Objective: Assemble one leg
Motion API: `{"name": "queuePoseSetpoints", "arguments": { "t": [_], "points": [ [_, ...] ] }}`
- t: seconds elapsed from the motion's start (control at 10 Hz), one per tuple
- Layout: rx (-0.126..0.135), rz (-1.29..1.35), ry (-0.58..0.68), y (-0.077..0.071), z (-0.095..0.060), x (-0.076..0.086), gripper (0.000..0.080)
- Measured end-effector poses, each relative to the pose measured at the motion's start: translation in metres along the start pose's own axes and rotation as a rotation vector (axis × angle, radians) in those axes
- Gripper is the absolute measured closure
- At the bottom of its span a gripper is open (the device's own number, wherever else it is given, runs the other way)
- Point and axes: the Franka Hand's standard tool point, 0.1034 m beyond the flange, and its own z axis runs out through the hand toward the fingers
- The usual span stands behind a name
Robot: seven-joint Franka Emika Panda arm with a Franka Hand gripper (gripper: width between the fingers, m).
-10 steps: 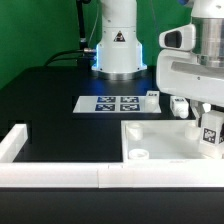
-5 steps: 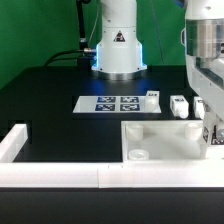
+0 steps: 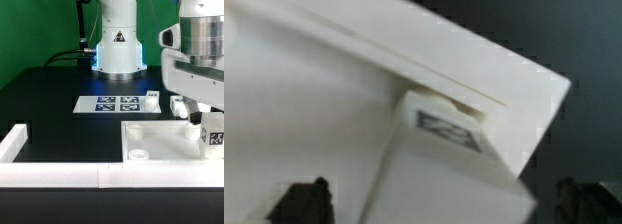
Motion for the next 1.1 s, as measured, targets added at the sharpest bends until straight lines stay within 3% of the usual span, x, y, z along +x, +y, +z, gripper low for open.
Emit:
{"name": "queuePoseSetpoints", "arguments": {
  "t": [0.1, 0.4, 0.6, 0.7, 0.9, 1.0, 1.1],
  "points": [
    [0.011, -0.07, 0.012, 0.0014, 0.0013, -0.0024, 0.0158],
    [0.005, -0.232, 0.013, 0.0028, 0.0018, -0.0011, 0.015],
    [-0.042, -0.587, 0.016, 0.0005, -0.0014, -0.0054, 0.015],
    [-0.051, -0.711, 0.017, 0.0009, 0.0, -0.0064, 0.015],
    [-0.05, -0.703, 0.019, 0.0012, 0.0, -0.005, 0.0159],
    [-0.05, -0.696, 0.019, 0.0013, 0.0001, -0.005, 0.035],
    [-0.05, -0.674, 0.019, 0.0013, 0.0001, -0.005, 0.035]
  ]
}}
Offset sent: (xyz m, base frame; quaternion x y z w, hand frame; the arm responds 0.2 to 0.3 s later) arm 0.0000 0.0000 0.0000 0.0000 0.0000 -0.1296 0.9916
